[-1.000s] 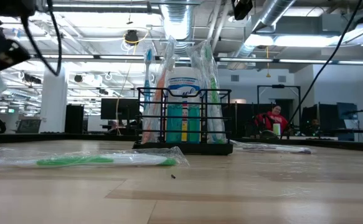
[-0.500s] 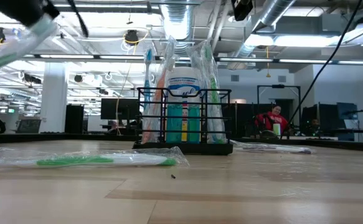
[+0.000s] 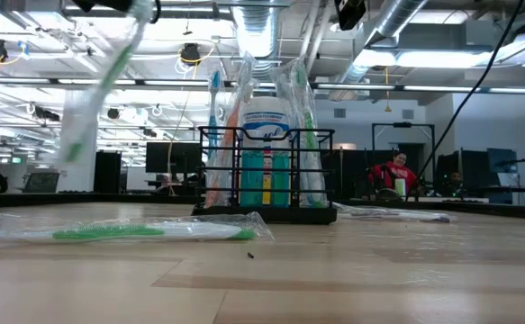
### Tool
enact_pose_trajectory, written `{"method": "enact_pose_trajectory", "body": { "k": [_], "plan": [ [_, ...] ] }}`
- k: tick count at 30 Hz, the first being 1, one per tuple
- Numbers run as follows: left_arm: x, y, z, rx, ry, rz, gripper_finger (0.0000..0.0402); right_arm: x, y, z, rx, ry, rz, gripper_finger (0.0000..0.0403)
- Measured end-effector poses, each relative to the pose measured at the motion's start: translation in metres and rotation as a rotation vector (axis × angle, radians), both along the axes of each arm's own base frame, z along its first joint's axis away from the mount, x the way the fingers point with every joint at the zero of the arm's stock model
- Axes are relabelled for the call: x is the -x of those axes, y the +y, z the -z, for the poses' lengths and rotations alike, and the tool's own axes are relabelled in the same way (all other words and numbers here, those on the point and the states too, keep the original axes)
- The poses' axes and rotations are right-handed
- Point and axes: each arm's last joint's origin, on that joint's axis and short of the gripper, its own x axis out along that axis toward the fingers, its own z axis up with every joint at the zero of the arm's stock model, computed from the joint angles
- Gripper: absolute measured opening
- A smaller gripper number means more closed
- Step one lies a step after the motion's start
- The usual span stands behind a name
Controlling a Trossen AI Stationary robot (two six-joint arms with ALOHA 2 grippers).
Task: Pick & Place toothbrushing station
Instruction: Put the left green toothbrush into the mesh organizer
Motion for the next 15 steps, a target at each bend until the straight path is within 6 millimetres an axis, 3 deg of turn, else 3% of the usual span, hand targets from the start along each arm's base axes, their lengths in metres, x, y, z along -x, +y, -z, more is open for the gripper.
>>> {"method": "enact_pose_trajectory", "body": {
  "k": [15],
  "plan": [
    [-0.02, 0.018, -0.033, -0.157, -0.132, -0.126, 0.0, 0.0, 0.0, 0.001, 0.003, 0.01, 0.0, 0.0]
  ]
}}
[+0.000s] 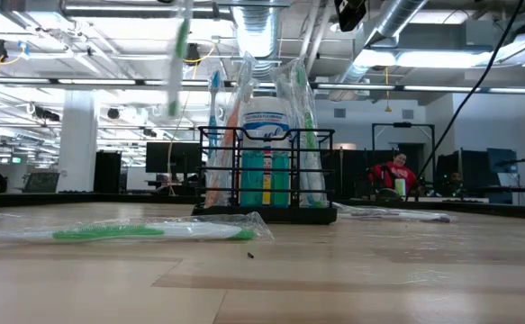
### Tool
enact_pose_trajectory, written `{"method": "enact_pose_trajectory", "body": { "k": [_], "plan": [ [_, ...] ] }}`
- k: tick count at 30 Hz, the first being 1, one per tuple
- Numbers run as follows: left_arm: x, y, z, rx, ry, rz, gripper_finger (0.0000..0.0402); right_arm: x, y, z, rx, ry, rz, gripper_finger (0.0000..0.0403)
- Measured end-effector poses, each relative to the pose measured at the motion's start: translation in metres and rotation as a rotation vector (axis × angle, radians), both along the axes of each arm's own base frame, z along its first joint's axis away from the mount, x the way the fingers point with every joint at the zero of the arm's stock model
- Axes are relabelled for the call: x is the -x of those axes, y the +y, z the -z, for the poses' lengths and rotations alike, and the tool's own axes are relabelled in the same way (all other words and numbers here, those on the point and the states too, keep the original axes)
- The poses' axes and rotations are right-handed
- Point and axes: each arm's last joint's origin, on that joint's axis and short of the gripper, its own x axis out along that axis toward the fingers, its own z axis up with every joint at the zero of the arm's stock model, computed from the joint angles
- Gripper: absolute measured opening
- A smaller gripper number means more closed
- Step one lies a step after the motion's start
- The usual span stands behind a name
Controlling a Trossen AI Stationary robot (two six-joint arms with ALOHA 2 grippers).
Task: Pick & Place toothbrushing station
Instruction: Put the left green toothbrush into the mesh organizer
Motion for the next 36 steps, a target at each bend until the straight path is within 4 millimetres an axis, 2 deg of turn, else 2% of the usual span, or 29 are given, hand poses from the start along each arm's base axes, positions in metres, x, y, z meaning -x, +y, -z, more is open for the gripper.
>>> {"method": "enact_pose_trajectory", "body": {
  "k": [10, 19, 24, 31, 36],
  "plan": [
    [-0.012, 0.013, -0.009, -0.053, -0.065, -0.081, 0.0, 0.0, 0.0, 0.0, 0.0, 0.0, 0.0, 0.0],
    [-0.033, 0.018, 0.007, -0.096, -0.029, -0.15, 0.0, 0.0, 0.0, 0.0, 0.0, 0.0, 0.0, 0.0],
    [-0.044, 0.016, 0.008, -0.171, -0.03, -0.154, 0.0, 0.0, 0.0, 0.0, 0.0, 0.0, 0.0, 0.0],
    [-0.043, 0.017, 0.002, -0.232, -0.029, -0.173, 0.0, 0.0, 0.0, 0.001, 0.003, 0.01, 0.0, 0.0],
    [-0.043, 0.016, 0.007, -0.223, -0.017, -0.148, 0.0, 0.0, 0.0, 0.002, 0.006, 0.018, -0.001, 0.0]
  ]
}}
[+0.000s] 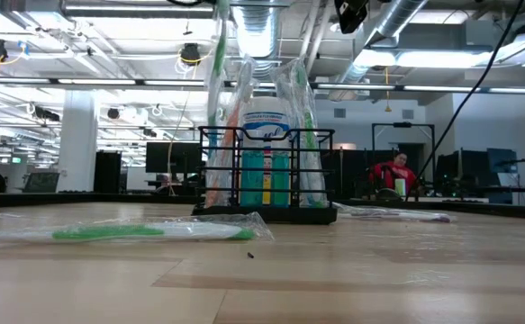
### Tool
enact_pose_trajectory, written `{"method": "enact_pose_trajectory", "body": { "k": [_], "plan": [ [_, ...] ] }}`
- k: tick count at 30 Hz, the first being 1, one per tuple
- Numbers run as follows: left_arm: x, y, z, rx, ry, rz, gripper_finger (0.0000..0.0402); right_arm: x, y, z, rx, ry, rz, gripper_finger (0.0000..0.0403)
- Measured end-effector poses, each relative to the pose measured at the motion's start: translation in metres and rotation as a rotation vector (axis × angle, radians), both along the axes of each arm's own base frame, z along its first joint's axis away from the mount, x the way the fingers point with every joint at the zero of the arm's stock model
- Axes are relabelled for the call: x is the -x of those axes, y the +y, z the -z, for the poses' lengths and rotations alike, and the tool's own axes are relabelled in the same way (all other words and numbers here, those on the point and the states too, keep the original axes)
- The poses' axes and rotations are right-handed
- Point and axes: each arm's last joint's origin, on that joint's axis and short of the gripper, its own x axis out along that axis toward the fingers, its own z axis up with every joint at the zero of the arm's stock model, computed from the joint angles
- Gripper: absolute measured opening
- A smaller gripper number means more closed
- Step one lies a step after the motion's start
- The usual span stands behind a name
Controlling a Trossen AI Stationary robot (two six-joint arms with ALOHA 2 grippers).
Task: Pick & Place toothbrushing station
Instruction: Put the left green toothbrush into the mesh organizer
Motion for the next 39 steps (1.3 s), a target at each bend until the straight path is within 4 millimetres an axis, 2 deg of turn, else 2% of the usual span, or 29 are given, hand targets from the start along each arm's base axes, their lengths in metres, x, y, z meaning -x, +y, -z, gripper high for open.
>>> {"method": "enact_pose_trajectory", "body": {
  "k": [11, 32, 39],
  "plan": [
    [0.005, 0.001, 0.025, 0.063, -0.013, -0.015, 0.0, 0.0, 0.0, 0.0, 0.001, 0.003, 0.0, 0.0],
    [0.012, 0.003, 0.065, 0.216, -0.015, 0.063, 0.0, 0.0, 0.0, 0.0, 0.001, 0.003, 0.0, 0.0],
    [0.006, 0.001, 0.08, 0.219, 0.022, 0.081, 0.0, 0.0, 0.0, 0.0, 0.001, 0.003, 0.0, 0.0]
  ]
}}
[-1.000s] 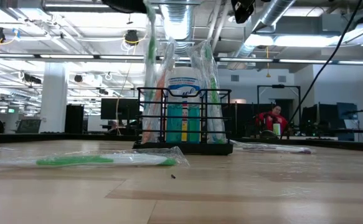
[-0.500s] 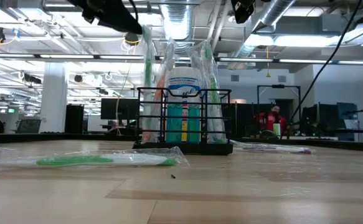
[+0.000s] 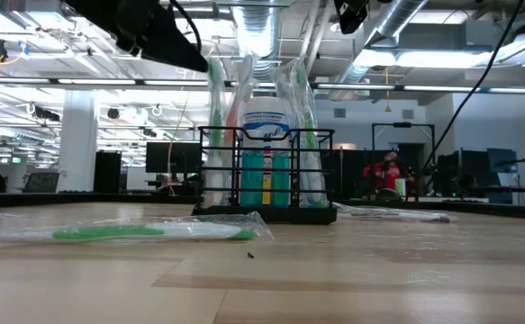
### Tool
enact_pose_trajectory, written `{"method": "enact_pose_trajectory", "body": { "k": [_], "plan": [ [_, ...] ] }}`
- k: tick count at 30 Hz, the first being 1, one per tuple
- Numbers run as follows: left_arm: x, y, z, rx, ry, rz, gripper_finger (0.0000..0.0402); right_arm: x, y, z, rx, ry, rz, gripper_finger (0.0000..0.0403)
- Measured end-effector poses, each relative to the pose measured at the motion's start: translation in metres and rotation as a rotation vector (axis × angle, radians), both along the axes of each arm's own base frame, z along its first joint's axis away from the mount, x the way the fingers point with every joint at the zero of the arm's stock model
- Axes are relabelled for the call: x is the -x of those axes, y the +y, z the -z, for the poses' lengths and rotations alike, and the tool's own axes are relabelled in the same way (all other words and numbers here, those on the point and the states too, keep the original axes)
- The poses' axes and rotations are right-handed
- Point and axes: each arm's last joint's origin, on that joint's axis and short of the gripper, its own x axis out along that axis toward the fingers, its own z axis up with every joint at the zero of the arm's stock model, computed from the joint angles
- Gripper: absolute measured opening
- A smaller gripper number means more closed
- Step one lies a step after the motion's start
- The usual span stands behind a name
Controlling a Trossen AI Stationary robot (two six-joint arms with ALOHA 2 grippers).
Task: Pick & Place toothbrushing station
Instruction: Put the left green toothbrush into the mesh organizer
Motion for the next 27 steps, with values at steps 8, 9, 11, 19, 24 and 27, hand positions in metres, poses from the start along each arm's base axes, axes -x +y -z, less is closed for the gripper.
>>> {"method": "enact_pose_trajectory", "body": {
  "k": [8, 9, 11, 19, 24, 27],
  "plan": [
    [-0.002, -0.001, 0.001, 0.01, 0.013, 0.028, 0.0008, 0.0, 0.0, 0.001, -0.003, 0.012, 0.001, 0.0],
    [-0.001, 0.0, -0.001, 0.014, 0.004, 0.028, 0.0011, 0.0, 0.0, 0.001, -0.004, 0.012, 0.002, 0.0],
    [0.001, 0.001, -0.004, 0.018, -0.007, 0.029, 0.0017, 0.0, 0.0, 0.001, -0.003, 0.013, 0.001, 0.0],
    [0.002, 0.001, -0.007, -0.007, 0.002, 0.04, 0.0054, 0.0, 0.0, 0.002, -0.001, 0.019, 0.001, 0.0],
    [0.002, 0.0, -0.007, -0.001, -0.001, 0.043, 0.0066, 0.001, 0.0, 0.002, 0.0, 0.026, 0.001, 0.0],
    [0.006, -0.003, -0.009, 0.004, -0.001, 0.065, 0.0069, 0.001, 0.0, 0.003, 0.002, 0.031, 0.002, 0.0]
  ]
}}
